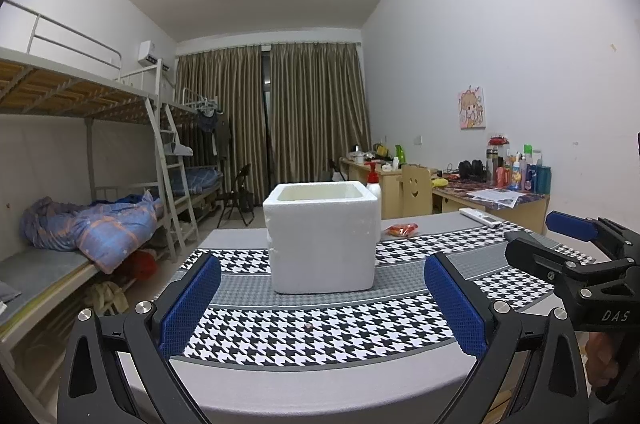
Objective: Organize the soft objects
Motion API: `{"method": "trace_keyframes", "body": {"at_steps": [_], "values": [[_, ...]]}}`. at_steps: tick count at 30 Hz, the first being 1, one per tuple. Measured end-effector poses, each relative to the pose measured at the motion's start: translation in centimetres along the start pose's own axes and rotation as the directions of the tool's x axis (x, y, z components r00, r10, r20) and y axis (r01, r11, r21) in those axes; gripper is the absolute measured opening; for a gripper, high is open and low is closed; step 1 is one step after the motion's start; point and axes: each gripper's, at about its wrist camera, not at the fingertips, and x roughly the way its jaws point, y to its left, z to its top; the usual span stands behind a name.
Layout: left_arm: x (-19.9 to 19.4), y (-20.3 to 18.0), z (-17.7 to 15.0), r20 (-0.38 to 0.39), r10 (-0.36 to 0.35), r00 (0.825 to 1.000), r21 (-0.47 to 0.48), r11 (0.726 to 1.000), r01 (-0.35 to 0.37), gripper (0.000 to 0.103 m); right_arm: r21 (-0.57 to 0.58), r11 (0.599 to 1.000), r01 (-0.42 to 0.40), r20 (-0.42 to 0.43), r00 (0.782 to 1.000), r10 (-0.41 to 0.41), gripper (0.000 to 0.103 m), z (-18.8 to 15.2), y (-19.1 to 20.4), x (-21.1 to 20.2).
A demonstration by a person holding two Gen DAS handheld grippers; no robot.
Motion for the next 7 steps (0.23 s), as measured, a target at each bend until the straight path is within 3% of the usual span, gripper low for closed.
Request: {"method": "trace_keyframes", "body": {"at_steps": [7], "values": [[0.04, 0.08, 0.0, 0.003, -0.002, 1.0, -0.003, 1.0, 0.002, 0.102, 0.0, 1.0, 0.001, 0.0, 1.0, -0.001, 0.099, 0.02, -0.07, -0.14]]}}
